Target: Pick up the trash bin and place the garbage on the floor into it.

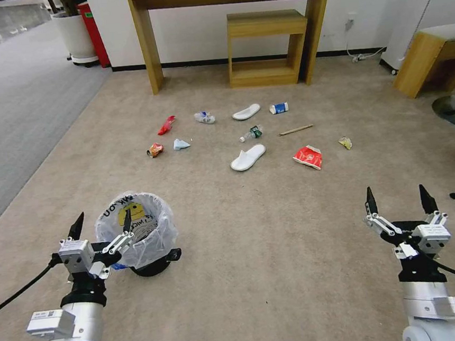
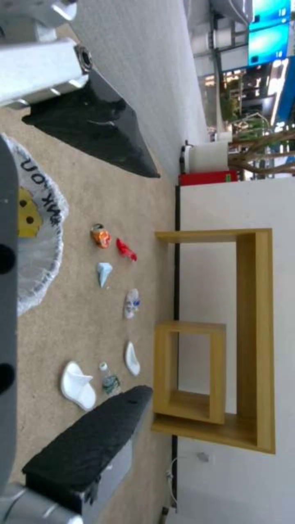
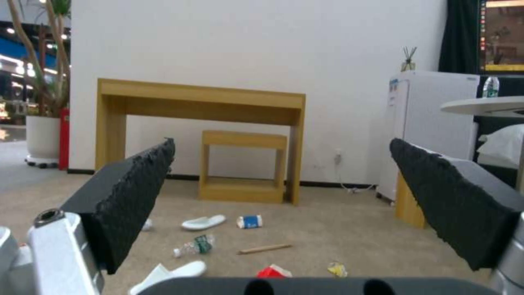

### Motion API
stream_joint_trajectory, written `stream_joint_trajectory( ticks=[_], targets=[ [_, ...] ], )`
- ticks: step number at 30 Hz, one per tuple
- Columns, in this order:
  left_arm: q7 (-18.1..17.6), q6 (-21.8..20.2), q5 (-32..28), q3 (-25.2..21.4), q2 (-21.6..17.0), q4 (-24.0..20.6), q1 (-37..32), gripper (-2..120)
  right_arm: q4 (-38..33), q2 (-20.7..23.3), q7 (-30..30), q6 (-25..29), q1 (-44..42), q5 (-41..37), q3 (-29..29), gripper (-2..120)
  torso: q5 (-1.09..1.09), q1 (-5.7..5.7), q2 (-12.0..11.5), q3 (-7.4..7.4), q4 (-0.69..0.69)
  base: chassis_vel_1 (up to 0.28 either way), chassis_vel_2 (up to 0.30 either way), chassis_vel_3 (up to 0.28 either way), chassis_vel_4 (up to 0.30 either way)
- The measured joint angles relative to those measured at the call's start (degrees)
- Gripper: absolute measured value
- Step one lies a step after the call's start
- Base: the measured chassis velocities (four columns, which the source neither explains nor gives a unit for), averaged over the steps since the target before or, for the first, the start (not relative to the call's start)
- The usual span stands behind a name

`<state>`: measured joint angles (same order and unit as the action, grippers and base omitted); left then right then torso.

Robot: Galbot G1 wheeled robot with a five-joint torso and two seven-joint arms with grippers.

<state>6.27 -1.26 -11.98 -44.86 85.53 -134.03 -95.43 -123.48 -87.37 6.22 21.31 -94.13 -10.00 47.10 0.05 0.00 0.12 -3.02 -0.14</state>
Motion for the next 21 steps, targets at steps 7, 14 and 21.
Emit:
stream_joint_trajectory(
  ticks=[7,14,21],
  targets=[
    [-0.1,-0.2,-0.1,-0.1,0.3,0.0,0.2,100,0.3,0.2,0.3,-0.1,0.6,-0.2,-0.1,100,0.00,0.00,0.0,0.00,0.00,0.000,0.000,0.000,0.000],
    [-0.1,-0.2,0.1,0.0,0.4,0.2,0.2,100,0.7,0.2,2.0,0.1,0.7,-0.4,0.0,100,0.00,0.00,0.0,0.00,0.00,0.000,0.000,0.000,0.000],
    [-0.1,-0.2,0.4,0.2,0.5,0.2,0.0,100,0.7,0.3,2.1,0.2,0.7,-0.4,0.4,100,0.00,0.00,0.0,0.00,0.00,0.000,0.000,0.000,0.000]
  ],
)
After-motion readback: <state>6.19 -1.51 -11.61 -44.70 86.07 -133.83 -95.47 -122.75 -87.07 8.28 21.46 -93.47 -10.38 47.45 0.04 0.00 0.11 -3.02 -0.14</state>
